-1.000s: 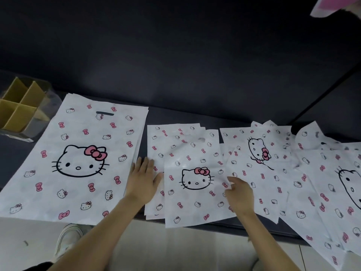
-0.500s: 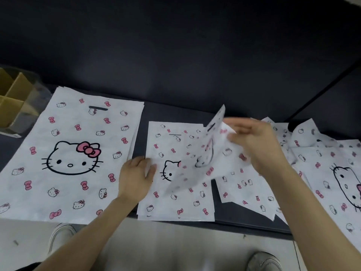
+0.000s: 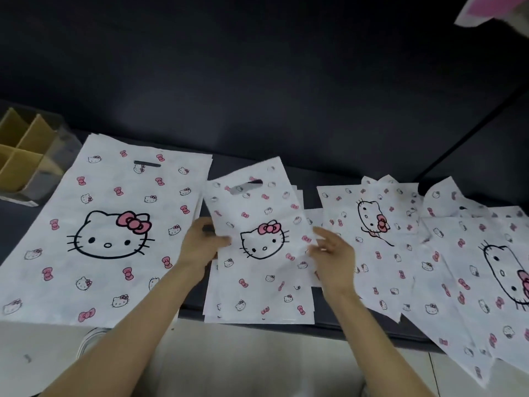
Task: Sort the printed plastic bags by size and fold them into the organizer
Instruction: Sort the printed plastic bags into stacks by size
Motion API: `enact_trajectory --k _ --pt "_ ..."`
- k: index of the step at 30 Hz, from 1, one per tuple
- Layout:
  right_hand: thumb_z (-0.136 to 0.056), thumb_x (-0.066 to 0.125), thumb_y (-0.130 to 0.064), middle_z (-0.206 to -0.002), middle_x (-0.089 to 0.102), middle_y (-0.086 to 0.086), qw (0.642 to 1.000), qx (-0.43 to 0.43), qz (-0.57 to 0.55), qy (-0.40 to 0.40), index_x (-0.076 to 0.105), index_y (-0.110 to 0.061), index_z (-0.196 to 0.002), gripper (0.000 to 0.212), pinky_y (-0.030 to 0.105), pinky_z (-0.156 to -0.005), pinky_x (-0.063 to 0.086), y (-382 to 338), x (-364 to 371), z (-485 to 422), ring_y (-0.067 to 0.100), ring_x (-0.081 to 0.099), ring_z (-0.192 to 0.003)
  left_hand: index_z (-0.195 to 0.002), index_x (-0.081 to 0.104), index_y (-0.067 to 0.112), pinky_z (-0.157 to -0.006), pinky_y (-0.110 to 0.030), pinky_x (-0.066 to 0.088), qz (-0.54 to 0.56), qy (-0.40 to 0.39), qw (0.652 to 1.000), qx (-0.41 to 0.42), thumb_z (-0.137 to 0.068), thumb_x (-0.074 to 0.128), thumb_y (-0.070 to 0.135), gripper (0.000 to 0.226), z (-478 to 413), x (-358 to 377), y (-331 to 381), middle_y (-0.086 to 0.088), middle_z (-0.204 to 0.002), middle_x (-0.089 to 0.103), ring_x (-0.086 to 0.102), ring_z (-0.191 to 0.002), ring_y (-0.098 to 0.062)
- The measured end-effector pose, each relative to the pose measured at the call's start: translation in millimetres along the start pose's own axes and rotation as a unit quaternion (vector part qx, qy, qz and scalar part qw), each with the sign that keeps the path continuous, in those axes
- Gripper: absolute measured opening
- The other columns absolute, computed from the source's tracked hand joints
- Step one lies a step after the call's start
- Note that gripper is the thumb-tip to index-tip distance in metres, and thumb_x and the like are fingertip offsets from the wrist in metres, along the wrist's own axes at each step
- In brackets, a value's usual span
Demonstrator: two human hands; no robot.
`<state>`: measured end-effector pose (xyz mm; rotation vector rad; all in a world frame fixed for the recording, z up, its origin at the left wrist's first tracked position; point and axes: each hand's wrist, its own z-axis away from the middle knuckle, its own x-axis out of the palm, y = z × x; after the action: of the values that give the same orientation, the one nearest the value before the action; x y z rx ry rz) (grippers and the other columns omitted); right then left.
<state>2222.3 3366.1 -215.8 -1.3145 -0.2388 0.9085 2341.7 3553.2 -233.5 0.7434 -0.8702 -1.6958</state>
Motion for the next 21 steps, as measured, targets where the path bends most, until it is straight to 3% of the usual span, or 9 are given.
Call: enact_trajectory --k 2,6,9,12,14,17,19,21 --pt "-0.084 0.056 0.011 -0.092 0.065 0.002 0.999 0.029 0.042 0.0 0.064 -0.014 -0.118 0.043 0.035 -0.078 0.054 24 5 0 0.01 0.06 -0.077 -0.121 0.052 0.009 -0.061 -0.029 0.052 -0.132 0.019 0.99 0.044 -0.079 0.062 -0.006 0.045 -7 3 -8 -0.012 -0.088 0.065 0.06 -0.071 -0.019" --pt "-0.09 0.058 -0.014 -0.118 0.066 0.001 0.97 -0.003 0.24 0.046 0.06 -0.018 -0.125 0.035 0.026 -0.08 0.046 53 -10 2 0.017 0.062 -0.099 -0.128 0.046 0.01 -0.045 -0.017 0.036 -0.3 0.044 0.948 0.102 -0.082 0.06 -0.001 0.049 -29 8 -23 -0.002 -0.069 0.056 0.051 -0.059 -0.009" --pt "-0.087 0.061 -0.045 -0.144 0.045 0.008 0.901 -0.038 0.415 0.123 0.045 -0.018 -0.14 0.062 0.04 -0.1 0.039 75 -45 -12 0.028 0.046 -0.128 -0.128 0.046 0.007 -0.053 -0.026 0.037 -0.388 0.07 0.908 0.141 -0.083 0.061 0.003 0.048 -33 9 -32 -0.006 -0.071 0.056 0.053 -0.066 -0.021" --pt "-0.084 0.048 -0.066 -0.155 0.025 0.008 0.845 0.016 0.531 0.051 0.03 -0.022 -0.147 0.079 0.044 -0.113 0.019 99 -74 -27 0.03 0.024 -0.142 -0.118 0.056 0.0 -0.074 -0.041 0.042 -0.48 0.144 0.845 0.188 -0.075 0.073 0.007 0.047 -29 8 -43 -0.025 -0.094 0.058 0.053 -0.086 -0.04" --pt "-0.088 0.043 -0.064 -0.146 0.039 0.005 0.843 0.005 0.537 0.038 0.044 -0.026 -0.139 0.063 0.046 -0.108 0.026 109 -81 -28 0.029 0.034 -0.135 -0.109 0.061 -0.003 -0.072 -0.049 0.045 -0.5 0.18 0.814 0.236 -0.065 0.08 0.005 0.048 -26 9 -55 -0.03 -0.092 0.057 0.053 -0.083 -0.046" --pt "-0.088 0.035 -0.056 -0.111 0.065 0.005 0.863 -0.042 0.498 0.071 0.072 -0.021 -0.108 0.055 0.05 -0.093 0.041 108 -80 -21 0.032 0.06 -0.104 -0.103 0.065 -0.003 -0.073 -0.052 0.048 -0.5 0.167 0.801 0.284 -0.06 0.083 0.001 0.046 -17 12 -66 -0.027 -0.086 0.06 0.056 -0.079 -0.046" --pt "-0.093 0.047 -0.045 -0.098 0.07 0.005 0.885 -0.05 0.451 0.107 0.075 -0.019 -0.097 0.039 0.051 -0.098 0.037 94 -82 -14 0.031 0.065 -0.092 -0.104 0.066 0.001 -0.079 -0.048 0.047 -0.459 0.14 0.827 0.293 -0.065 0.082 0.005 0.042 -4 18 -62 -0.022 -0.089 0.061 0.057 -0.083 -0.044" --pt "-0.094 0.054 -0.037 -0.065 0.065 -0.001 0.907 -0.085 0.394 0.123 0.071 -0.024 -0.073 0.03 0.042 -0.091 0.043 65 -86 -4 0.029 0.061 -0.066 -0.109 0.067 0.008 -0.087 -0.04 0.042 -0.398 0.087 0.868 0.283 -0.071 0.077 0.025 0.043 13 25 -48 -0.013 -0.101 0.063 0.056 -0.096 -0.036"
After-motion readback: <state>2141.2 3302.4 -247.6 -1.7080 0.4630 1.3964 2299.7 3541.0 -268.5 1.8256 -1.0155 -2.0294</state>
